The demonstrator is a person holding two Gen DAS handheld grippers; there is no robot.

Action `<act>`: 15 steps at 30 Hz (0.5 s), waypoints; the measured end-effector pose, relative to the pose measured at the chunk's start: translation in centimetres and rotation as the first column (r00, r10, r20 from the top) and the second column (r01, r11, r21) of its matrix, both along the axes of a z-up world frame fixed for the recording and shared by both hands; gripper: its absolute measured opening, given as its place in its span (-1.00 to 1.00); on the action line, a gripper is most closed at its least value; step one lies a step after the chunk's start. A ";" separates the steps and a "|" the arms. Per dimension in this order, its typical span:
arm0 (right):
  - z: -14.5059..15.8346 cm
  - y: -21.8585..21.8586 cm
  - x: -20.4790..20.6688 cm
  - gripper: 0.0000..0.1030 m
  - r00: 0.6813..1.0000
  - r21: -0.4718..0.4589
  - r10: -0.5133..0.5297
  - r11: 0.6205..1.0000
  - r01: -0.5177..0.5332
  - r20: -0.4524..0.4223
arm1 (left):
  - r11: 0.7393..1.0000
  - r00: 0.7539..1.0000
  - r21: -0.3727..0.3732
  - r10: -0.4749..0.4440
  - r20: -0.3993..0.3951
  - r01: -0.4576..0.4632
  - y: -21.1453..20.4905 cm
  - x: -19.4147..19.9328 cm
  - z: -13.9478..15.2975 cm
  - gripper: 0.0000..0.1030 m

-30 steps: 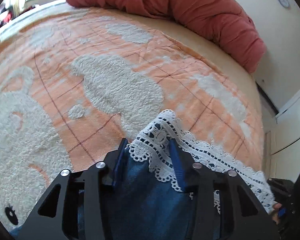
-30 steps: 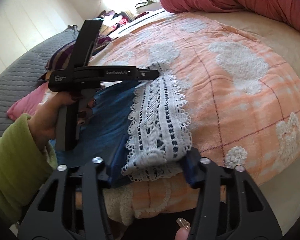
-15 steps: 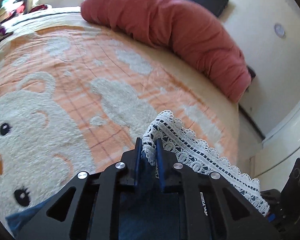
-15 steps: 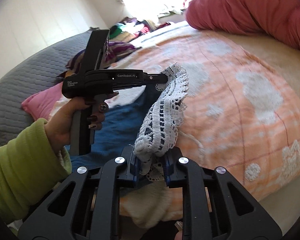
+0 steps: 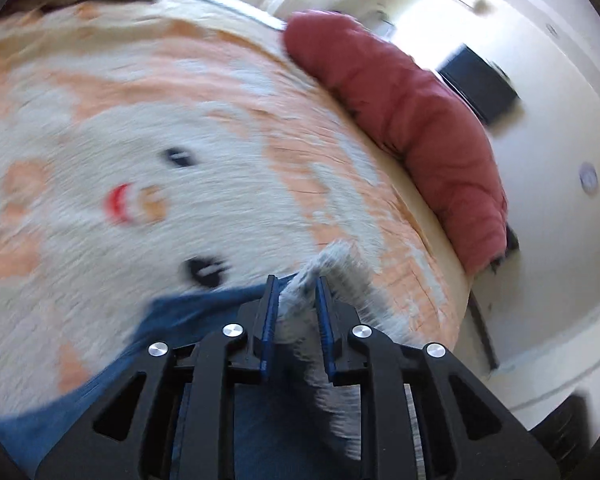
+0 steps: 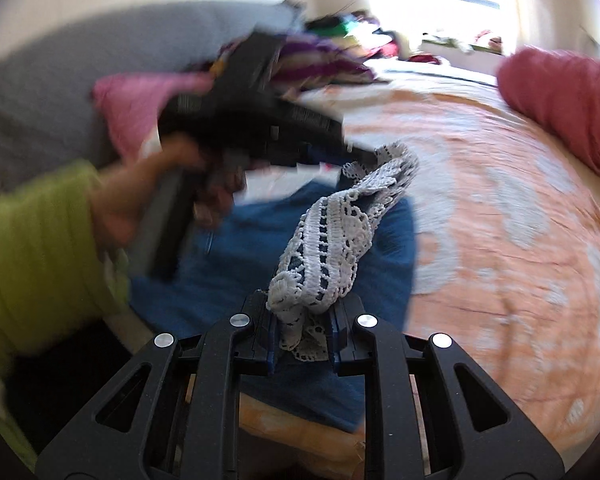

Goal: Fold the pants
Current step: 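Lift the lace hem with both grippers and fold it over the denim leg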

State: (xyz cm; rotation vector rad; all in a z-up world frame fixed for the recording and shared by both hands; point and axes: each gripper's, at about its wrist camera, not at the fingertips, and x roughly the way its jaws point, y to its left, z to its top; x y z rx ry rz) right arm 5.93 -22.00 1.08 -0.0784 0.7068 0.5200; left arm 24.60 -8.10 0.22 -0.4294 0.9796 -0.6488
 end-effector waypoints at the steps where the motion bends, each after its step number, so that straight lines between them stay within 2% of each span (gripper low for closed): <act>1: -0.5 1.1 -0.1 -0.76 1.000 -0.036 0.020 0.999 -0.020 0.005 | 1.000 0.999 0.003 0.028 -0.016 -0.028 1.2 -0.3 0.1 -0.59; 4: -2.0 4.6 -1.0 -0.72 0.996 -0.149 0.086 0.986 -0.080 0.033 | 0.996 0.996 -0.016 0.086 -0.020 -0.086 4.8 -1.7 0.9 -0.40; 6: -2.6 6.1 -1.9 -0.64 0.991 -0.219 0.118 0.970 -0.102 0.060 | 0.993 0.993 -0.026 0.116 -0.028 -0.117 6.8 -2.9 0.9 -0.14; 9: -3.3 7.6 -3.2 -0.61 0.983 -0.298 0.157 0.947 -0.122 0.093 | 0.986 0.987 -0.087 0.137 -0.080 -0.144 8.6 -3.9 -0.4 -0.01; 12: -3.2 8.0 -4.7 -0.17 0.976 -0.327 0.165 0.939 -0.111 0.142 | 0.982 0.978 -0.079 0.160 -0.132 -0.171 9.2 -3.8 -1.7 0.03; 15: -2.8 7.5 -6.4 0.08 0.969 -0.323 0.157 0.942 -0.089 0.190 | 0.982 0.976 -0.051 0.172 -0.136 -0.180 9.4 -3.6 -2.1 0.03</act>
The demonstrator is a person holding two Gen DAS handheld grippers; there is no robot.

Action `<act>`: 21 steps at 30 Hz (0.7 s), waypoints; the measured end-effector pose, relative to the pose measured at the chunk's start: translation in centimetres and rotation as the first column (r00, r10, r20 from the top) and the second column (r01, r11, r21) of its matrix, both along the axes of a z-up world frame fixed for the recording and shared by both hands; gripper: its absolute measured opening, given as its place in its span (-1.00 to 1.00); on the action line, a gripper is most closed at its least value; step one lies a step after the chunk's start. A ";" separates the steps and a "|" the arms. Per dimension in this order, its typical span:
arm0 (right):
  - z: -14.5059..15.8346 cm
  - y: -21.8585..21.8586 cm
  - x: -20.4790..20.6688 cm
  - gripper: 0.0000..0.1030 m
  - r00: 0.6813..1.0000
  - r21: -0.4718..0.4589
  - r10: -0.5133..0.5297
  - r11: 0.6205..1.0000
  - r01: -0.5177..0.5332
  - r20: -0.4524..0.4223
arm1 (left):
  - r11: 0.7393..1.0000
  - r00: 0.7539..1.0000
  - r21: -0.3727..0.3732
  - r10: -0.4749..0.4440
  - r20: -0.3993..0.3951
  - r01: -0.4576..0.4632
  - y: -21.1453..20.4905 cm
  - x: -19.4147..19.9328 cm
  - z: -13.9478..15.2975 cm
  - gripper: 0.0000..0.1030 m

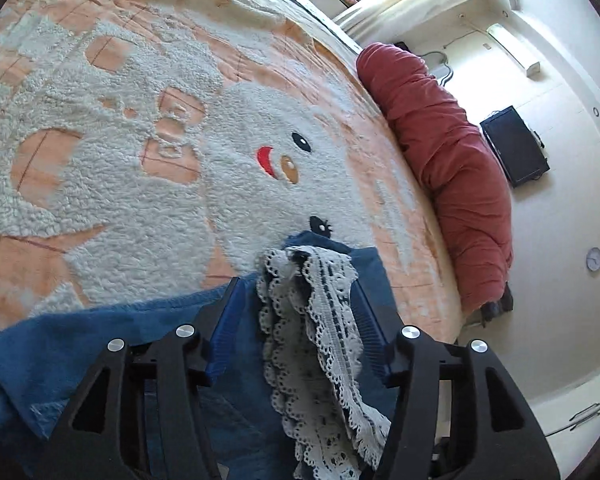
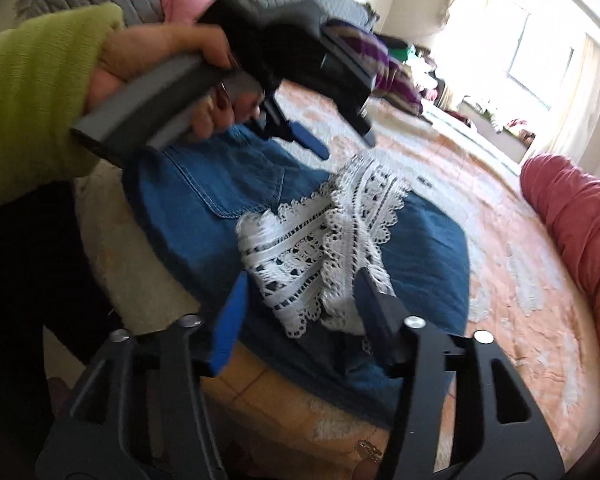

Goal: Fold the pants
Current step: 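Lift the lace hem with both grippers and fold it over the denim leg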

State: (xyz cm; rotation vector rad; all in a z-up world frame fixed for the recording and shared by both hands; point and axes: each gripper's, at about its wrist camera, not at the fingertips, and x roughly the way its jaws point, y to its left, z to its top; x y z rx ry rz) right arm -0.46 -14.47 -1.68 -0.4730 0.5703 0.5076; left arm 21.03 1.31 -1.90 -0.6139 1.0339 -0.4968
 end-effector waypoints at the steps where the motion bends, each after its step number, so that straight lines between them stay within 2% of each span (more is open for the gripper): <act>1: 0.0 -0.1 -0.5 0.14 1.000 -0.001 -0.008 1.000 0.008 0.012 | 1.000 1.000 0.006 0.003 0.002 -0.003 0.1 0.1 0.0 0.04; 3: 0.1 -0.6 -1.0 0.18 0.999 0.010 -0.032 0.999 0.032 0.012 | 1.000 1.000 0.011 -0.001 0.010 0.000 0.0 0.4 0.1 0.30; 8: 1.6 -3.4 -1.3 0.20 0.997 0.162 -0.069 0.984 0.075 -0.041 | 0.999 1.000 0.028 -0.025 -0.003 0.025 -1.0 1.1 -0.3 0.31; 10: 1.7 -3.5 -1.0 0.16 0.996 0.138 -0.057 0.988 0.066 -0.069 | 0.999 0.999 0.038 -0.031 -0.017 0.031 -1.3 1.2 -0.8 0.31; 14: 1.0 -2.3 -0.5 0.04 0.999 -0.009 0.004 1.000 -0.005 -0.044 | 0.997 0.999 0.069 -0.044 -0.031 0.046 -2.2 1.6 -1.4 0.31; 15: 0.9 -1.6 -0.4 -0.13 0.999 -0.043 0.014 0.999 -0.016 -0.040 | 0.996 0.999 0.075 -0.044 -0.031 0.046 -2.4 1.7 -1.4 0.31; 17: 0.5 -0.6 -0.3 -0.69 1.000 -0.102 0.023 0.995 -0.025 -0.020 | 0.995 0.998 0.087 -0.052 -0.027 0.054 -2.7 1.8 -1.4 0.26; 18: 0.5 -0.3 0.0 -0.97 0.999 -0.104 0.037 0.994 -0.041 -0.040 | 0.994 0.998 0.098 -0.052 -0.025 0.054 -2.8 1.8 -1.4 0.21; 19: 0.7 -0.1 0.3 -0.97 0.997 -0.080 0.041 0.996 -0.046 -0.062 | 0.992 0.998 0.110 -0.055 -0.023 0.057 -2.9 1.8 -1.3 0.11; 20: 1.1 -0.1 0.6 -0.97 0.996 -0.039 0.039 0.998 -0.042 -0.077 | 0.991 0.998 0.121 -0.060 -0.021 0.062 -3.0 1.8 -1.3 -0.12; 21: 1.6 -0.1 0.7 -0.97 0.995 0.015 0.046 0.999 -0.045 -0.091 | 0.989 0.998 0.131 -0.062 -0.019 0.064 -3.1 1.8 -1.3 -0.20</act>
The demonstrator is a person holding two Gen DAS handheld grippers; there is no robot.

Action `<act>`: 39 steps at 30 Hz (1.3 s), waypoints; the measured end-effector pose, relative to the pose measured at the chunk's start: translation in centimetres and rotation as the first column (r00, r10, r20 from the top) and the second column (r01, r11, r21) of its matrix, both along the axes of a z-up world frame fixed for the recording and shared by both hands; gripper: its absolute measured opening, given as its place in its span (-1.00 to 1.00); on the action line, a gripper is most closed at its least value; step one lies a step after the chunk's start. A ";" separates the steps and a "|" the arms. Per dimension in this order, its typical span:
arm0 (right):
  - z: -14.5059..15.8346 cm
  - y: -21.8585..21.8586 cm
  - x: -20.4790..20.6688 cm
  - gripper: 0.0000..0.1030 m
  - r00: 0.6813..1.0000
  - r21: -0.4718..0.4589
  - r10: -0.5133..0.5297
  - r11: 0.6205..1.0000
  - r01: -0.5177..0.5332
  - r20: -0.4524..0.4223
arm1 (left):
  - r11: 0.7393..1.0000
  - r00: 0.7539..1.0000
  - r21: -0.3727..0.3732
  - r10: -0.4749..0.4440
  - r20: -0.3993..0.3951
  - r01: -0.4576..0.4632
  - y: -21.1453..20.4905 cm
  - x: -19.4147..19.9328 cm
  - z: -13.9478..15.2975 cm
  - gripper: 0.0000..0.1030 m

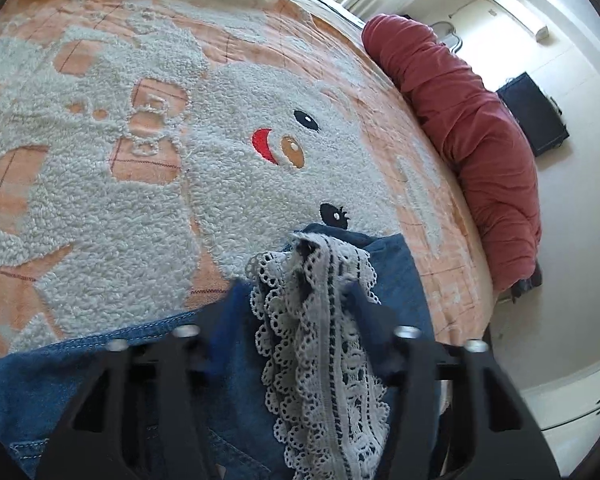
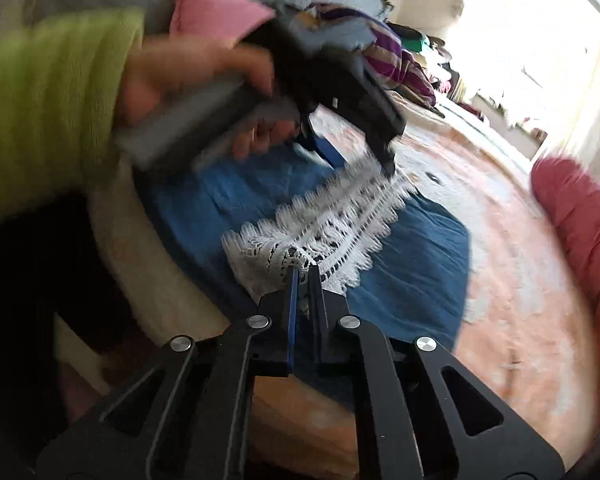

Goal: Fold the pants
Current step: 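Lift the lace hem with both grippers and fold it over the denim leg, then lay the lace hem down on the pants and open both grippers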

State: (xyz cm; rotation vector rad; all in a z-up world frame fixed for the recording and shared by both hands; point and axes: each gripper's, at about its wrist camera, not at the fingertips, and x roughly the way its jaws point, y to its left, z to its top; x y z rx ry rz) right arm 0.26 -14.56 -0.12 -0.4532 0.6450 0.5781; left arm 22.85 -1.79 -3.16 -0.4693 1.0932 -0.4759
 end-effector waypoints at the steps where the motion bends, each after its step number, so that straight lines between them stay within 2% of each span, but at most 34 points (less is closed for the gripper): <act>1: 0.2 0.2 0.1 -0.96 1.000 0.034 0.010 0.999 -0.010 -0.013 | 1.000 1.000 0.002 -0.002 0.000 0.002 0.0 0.0 0.0 -0.20; 2: 0.0 0.5 0.1 -0.95 1.000 0.036 0.017 0.999 -0.016 -0.020 | 1.000 1.000 0.003 -0.003 0.002 0.003 0.0 0.0 0.1 -0.20; 5: -1.4 1.8 -0.3 -0.88 0.999 -0.068 0.041 0.997 -0.042 -0.016 | 1.000 1.000 0.011 -0.011 0.008 0.011 0.0 0.0 0.2 -0.20; 7: -1.3 1.6 -0.9 -0.53 0.998 -0.054 0.053 0.997 -0.054 -0.020 | 1.000 1.000 0.015 -0.016 0.007 0.016 0.0 0.0 0.1 -0.20; 9: -0.3 1.3 -1.2 -0.36 0.998 -0.003 0.065 0.998 -0.065 -0.018 | 1.000 1.000 0.015 -0.017 0.003 0.017 -0.1 0.1 0.0 -0.17; 12: -0.3 2.6 -1.1 -0.36 0.996 -0.053 0.090 0.995 -0.090 0.010 | 1.000 1.000 0.022 -0.016 0.001 0.016 -0.4 0.3 -0.2 -0.19; 15: -1.0 4.0 -0.3 -0.35 0.994 -0.109 0.108 0.988 -0.109 -0.012 | 1.000 1.000 0.024 -0.014 0.004 0.014 -0.5 0.3 -0.3 -0.20; 16: -1.3 4.1 -0.1 -0.36 0.994 -0.129 0.109 0.986 -0.109 -0.008 | 1.000 1.000 0.025 -0.014 0.004 0.014 -0.5 0.3 -0.3 -0.25; 17: -1.6 4.4 0.2 -0.36 0.995 -0.157 0.104 0.982 -0.104 -0.008 | 0.999 1.000 0.030 -0.014 0.007 0.014 -0.5 0.3 -0.3 -0.41; 18: -1.8 4.5 0.3 -0.50 0.995 -0.168 0.097 0.981 -0.097 -0.007 | 0.999 1.000 0.037 -0.013 0.012 0.012 -0.5 0.3 -0.3 -0.48; 19: -2.0 4.4 0.5 -0.67 0.996 -0.163 0.090 0.982 -0.091 -0.011 | 0.999 1.000 0.046 -0.016 0.017 0.015 -0.6 0.3 -0.3 -0.49; 21: -1.6 3.8 0.7 -0.78 0.996 -0.114 0.078 0.990 -0.081 -0.031 | 0.997 0.999 0.067 -0.024 0.032 0.022 -0.8 0.2 -0.1 -0.59; 25: 0.7 2.0 0.5 -0.78 0.995 0.031 0.081 0.996 -0.079 -0.059 | 0.998 0.997 0.052 -0.031 0.076 0.027 -0.1 -0.8 1.8 -0.64; 28: 1.2 1.6 0.2 -0.78 0.991 0.075 0.111 0.992 -0.105 -0.079 | 0.997 0.993 0.077 -0.021 0.115 0.013 0.8 -2.1 2.9 -0.64; 30: 0.6 2.0 0.4 -0.78 0.987 0.079 0.120 0.991 -0.112 -0.105 | 0.996 0.995 0.089 -0.010 0.099 0.002 1.3 -2.2 2.4 -0.64; 32: -0.1 2.5 0.6 -0.75 0.986 0.054 0.122 0.992 -0.116 -0.118 | 0.995 0.997 0.104 -0.006 0.076 -0.002 1.5 -2.0 1.4 -0.59; 34: -1.1 3.1 0.4 -0.63 0.985 0.034 0.115 0.993 -0.111 -0.132 | 0.994 0.999 0.113 0.003 0.044 -0.008 1.5 -1.5 0.2 -0.53; 37: -0.7 2.7 0.0 -0.44 0.980 0.080 0.128 0.990 -0.117 -0.154 | 0.995 1.000 0.100 0.012 0.027 -0.015 1.6 -1.2 -0.2 -0.48; 38: -0.2 2.4 -0.2 -0.43 0.978 0.105 0.136 0.987 -0.120 -0.157 | 0.994 0.999 0.107 0.013 0.037 -0.017 1.6 -1.2 0.1 -0.42; 39: 0.2 2.1 -0.1 -0.43 0.978 0.124 0.140 0.985 -0.121 -0.153 | 0.993 0.999 0.117 0.016 0.049 -0.022 1.7 -1.3 0.4 -0.22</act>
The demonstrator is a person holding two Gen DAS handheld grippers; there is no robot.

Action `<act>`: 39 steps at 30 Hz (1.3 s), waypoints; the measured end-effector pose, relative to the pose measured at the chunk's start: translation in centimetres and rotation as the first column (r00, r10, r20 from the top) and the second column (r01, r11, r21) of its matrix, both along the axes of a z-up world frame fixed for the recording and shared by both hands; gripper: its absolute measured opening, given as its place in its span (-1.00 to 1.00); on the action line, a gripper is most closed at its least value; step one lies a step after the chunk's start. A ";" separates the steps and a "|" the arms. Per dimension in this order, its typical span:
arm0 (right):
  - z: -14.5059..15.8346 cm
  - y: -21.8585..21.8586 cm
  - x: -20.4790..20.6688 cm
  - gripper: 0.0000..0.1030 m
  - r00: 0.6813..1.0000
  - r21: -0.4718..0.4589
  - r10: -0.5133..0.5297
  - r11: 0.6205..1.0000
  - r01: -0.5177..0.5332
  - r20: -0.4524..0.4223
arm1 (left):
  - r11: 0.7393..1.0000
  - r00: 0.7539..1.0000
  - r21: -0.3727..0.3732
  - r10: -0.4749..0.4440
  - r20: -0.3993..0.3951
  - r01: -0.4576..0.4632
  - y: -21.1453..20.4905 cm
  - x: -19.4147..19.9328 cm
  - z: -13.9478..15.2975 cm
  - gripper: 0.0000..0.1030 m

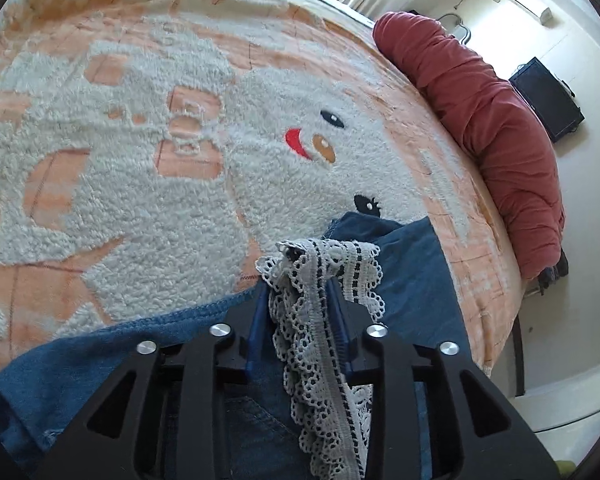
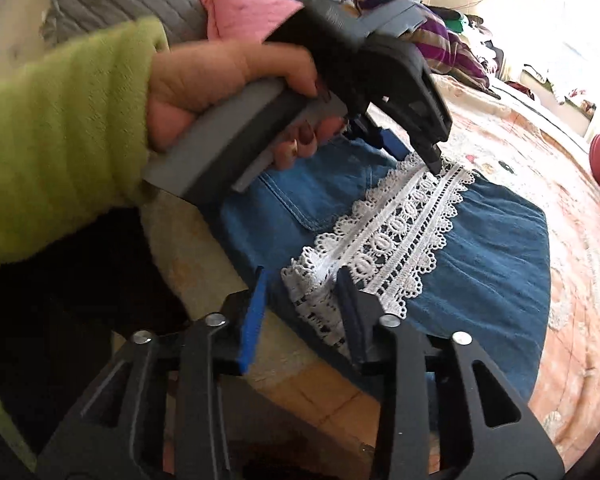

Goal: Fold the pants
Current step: 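Lay the lace hem down on the pants and open both grippers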

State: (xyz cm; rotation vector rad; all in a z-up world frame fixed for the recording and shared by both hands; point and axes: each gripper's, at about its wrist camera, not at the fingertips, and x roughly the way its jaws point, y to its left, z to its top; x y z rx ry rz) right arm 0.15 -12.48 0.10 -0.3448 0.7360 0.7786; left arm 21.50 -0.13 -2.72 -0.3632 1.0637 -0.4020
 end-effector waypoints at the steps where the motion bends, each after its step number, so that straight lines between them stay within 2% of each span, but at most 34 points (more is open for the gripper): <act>1: 0.6 -0.6 -0.3 -0.38 1.000 0.027 0.002 1.000 -0.002 0.005 | 1.000 1.000 0.016 0.005 0.024 -0.006 0.1 -0.2 0.6 -0.14; 3: 2.0 -2.1 -0.7 -0.23 0.999 0.072 -0.036 0.997 0.033 0.040 | 1.000 0.997 0.019 0.010 0.070 -0.011 0.5 -0.8 2.0 -0.06; 7: 3.3 -5.8 0.1 -0.22 0.982 0.097 -0.177 0.981 0.171 0.066 | 1.000 0.989 0.008 0.007 0.145 -0.008 0.5 -2.7 4.2 -0.05; 10: 2.5 -8.2 1.8 -0.22 0.968 0.086 -0.249 0.965 0.247 0.011 | 0.999 0.984 0.042 -0.030 0.176 0.023 -1.2 -4.7 4.9 -0.05; 14: 0.0 -9.6 2.5 -0.22 0.957 0.003 -0.283 0.959 0.284 -0.069 | 0.992 0.981 0.097 -0.100 0.165 0.084 -4.1 -7.5 3.8 -0.05; 16: -2.0 -10.6 2.7 -0.22 0.942 -0.040 -0.312 0.950 0.309 -0.124 | 0.978 0.983 0.176 -0.134 0.129 0.110 -5.5 -9.2 2.3 -0.05; 20: -2.7 -11.7 2.5 -0.22 0.936 0.001 -0.317 0.947 0.321 -0.151 | 0.947 0.983 0.308 -0.136 0.125 0.092 -6.3 -10.6 0.2 -0.01; 25: -2.6 -12.1 2.4 -0.16 0.934 0.020 -0.323 0.944 0.330 -0.155 | 0.964 0.986 0.261 -0.097 0.137 0.059 -5.1 -10.8 0.5 0.00; 28: -1.5 -12.3 1.9 0.05 0.937 0.071 -0.314 0.942 0.327 -0.151 | 0.970 0.985 0.240 -0.065 0.157 0.026 -4.5 -11.5 1.0 0.19; 31: -0.6 -12.5 1.9 0.14 0.933 0.076 -0.338 0.934 0.349 -0.125 | 0.975 0.982 0.223 -0.037 0.185 -0.005 -4.4 -12.4 1.8 0.31; 33: -0.3 -12.9 1.9 0.19 0.928 0.088 -0.351 0.927 0.363 -0.127 | 0.976 0.979 0.217 -0.024 0.201 -0.020 -4.3 -12.8 2.2 0.48; 37: 0.2 -13.5 1.7 0.38 0.919 0.103 -0.379 0.915 0.390 -0.112 | 0.970 0.972 0.234 0.005 0.234 -0.061 -4.0 -14.1 3.2 0.59; 39: 0.7 -13.9 1.6 0.48 0.915 0.108 -0.392 0.909 0.401 -0.100 | 0.969 0.969 0.233 0.022 0.246 -0.081 -3.8 -14.8 3.7 0.79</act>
